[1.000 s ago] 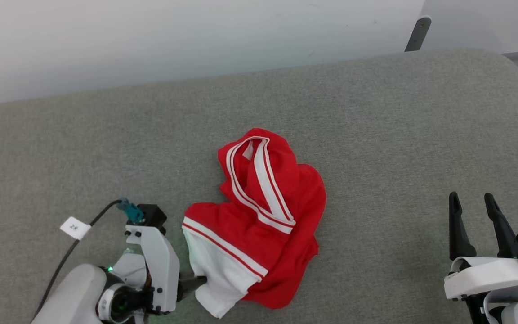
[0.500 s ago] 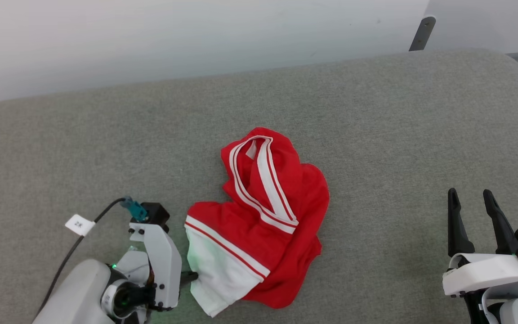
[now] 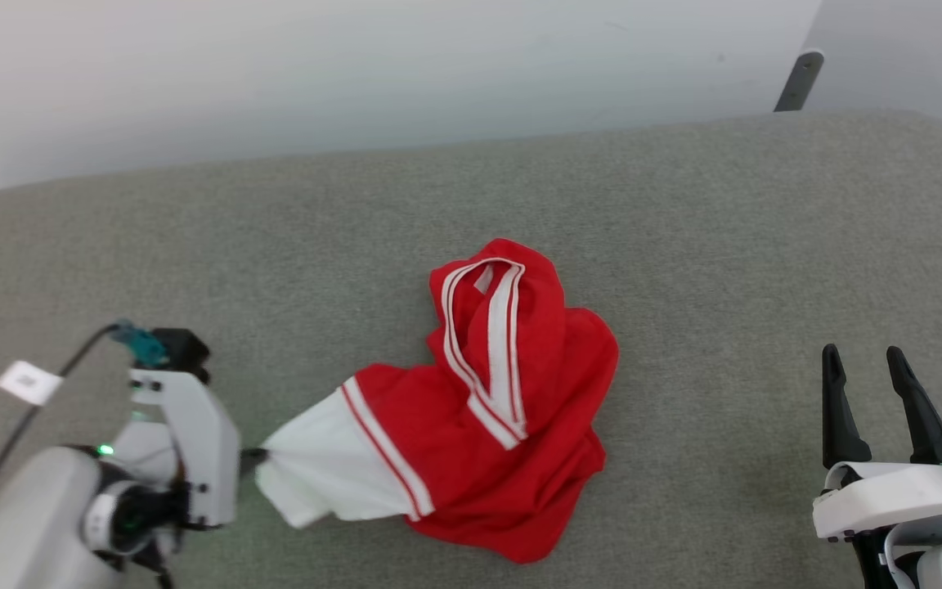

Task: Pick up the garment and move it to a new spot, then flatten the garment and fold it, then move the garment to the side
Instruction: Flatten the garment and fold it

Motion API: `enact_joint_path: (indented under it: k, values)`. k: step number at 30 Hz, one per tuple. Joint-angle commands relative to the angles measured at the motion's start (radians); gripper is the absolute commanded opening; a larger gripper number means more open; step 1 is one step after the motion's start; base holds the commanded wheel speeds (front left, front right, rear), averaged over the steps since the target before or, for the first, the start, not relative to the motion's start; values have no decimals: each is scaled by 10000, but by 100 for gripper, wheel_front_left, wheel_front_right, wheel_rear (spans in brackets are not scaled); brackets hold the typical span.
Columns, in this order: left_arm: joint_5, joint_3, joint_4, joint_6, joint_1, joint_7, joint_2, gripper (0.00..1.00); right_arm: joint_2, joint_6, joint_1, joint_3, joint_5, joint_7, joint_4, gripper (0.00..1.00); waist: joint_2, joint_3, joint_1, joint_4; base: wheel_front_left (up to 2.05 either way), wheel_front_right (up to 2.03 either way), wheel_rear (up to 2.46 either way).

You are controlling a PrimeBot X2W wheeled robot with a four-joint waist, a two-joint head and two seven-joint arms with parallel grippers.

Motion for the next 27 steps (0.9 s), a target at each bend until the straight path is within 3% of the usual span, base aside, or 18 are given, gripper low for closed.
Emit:
enact_joint_path:
  k: [1,11,17,27]
  values:
    - [71,36,-53,2,107,-37,78,0,-47,-7,55,-14,-58,-50,3,100,-1,-39,0,70,0,0,0]
    - [594,663,-323,404,421,-259,1664,0,-159,-7,103,72,-53,-51,47,100,-1,-112,0,314,0,0,0]
    - [825,776,120,443,727,-446,2236,0,-249,-7,165,173,44,-51,75,100,-1,-143,0,282,0,0,0]
    - [727,813,1203,487,1148,-942,2092,0,-229,-7,180,229,56,-51,111,100,-1,-31,0,227,0,0,0]
